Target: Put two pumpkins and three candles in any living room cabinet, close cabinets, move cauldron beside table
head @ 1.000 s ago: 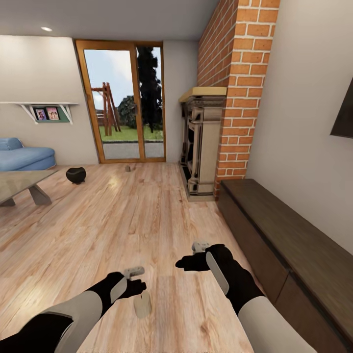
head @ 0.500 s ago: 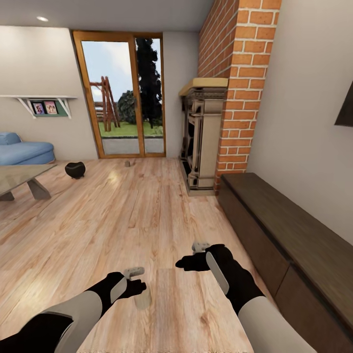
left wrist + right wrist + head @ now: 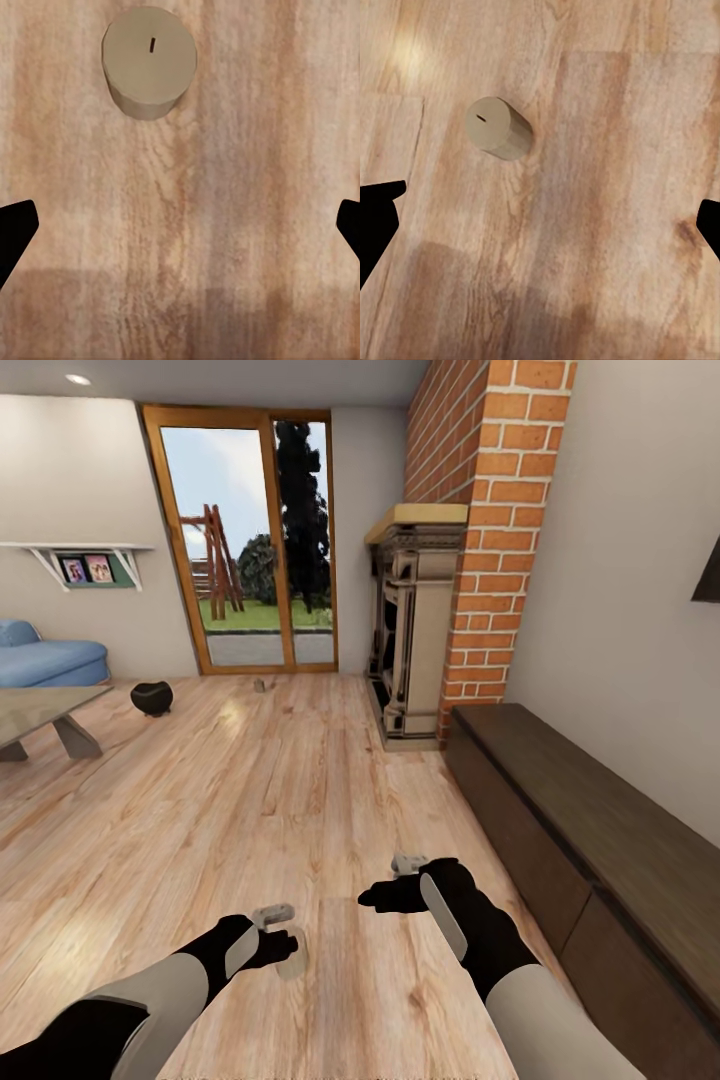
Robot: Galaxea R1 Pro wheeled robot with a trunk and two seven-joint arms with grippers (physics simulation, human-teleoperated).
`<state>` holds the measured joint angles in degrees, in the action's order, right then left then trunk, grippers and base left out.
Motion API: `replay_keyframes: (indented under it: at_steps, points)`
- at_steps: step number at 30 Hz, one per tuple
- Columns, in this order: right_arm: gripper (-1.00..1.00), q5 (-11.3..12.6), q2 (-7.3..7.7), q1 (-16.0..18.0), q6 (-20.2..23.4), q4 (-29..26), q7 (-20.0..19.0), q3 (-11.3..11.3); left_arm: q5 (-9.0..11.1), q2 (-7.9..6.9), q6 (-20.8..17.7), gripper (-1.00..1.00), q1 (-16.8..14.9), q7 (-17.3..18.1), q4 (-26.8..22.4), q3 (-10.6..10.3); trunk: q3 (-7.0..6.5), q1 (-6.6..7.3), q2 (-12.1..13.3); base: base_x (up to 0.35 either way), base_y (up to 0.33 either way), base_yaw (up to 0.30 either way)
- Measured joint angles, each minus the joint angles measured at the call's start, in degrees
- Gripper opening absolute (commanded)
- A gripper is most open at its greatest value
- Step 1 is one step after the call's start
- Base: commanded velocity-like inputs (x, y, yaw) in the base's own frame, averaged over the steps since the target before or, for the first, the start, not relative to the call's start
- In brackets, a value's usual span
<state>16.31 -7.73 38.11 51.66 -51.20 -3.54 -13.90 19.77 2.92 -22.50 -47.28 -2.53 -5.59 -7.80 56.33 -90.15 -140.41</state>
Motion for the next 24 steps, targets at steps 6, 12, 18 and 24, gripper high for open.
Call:
replay_keyframes:
  at_steps: [6, 12, 18, 24]
  points:
    - [1.0, 0.0, 0.0, 0.0, 0.04, 0.0, -0.01, -0.04, -0.05, 0.07, -0.16, 1.0, 0.0, 0.02, 0.11, -0.26, 0.54, 0.0, 0.0, 0.0, 0.0, 0.0]
    - [1.0, 0.01, 0.0, 0.0, 0.05, 0.0, -0.03, -0.01, -0.05, 0.08, -0.37, 1.0, 0.0, 0.06, 0.17, -1.27, 0.84, 0.01, 0.0, 0.057, 0.0, 0.0]
    - [1.0, 0.0, 0.0, 0.0, 0.05, 0.0, 0.0, -0.02, -0.05, 0.08, -0.4, 1.0, 0.0, 0.06, 0.17, -1.57, 0.88, 0.04, 0.0, 0.279, 0.0, 0.0]
    - [1.0, 0.01, 0.0, 0.0, 0.05, 0.0, -0.01, -0.01, -0.05, 0.08, -0.4, 1.0, 0.0, 0.07, 0.17, -1.59, 0.88, 0.04, 0.0, 0.331, 0.0, 0.0]
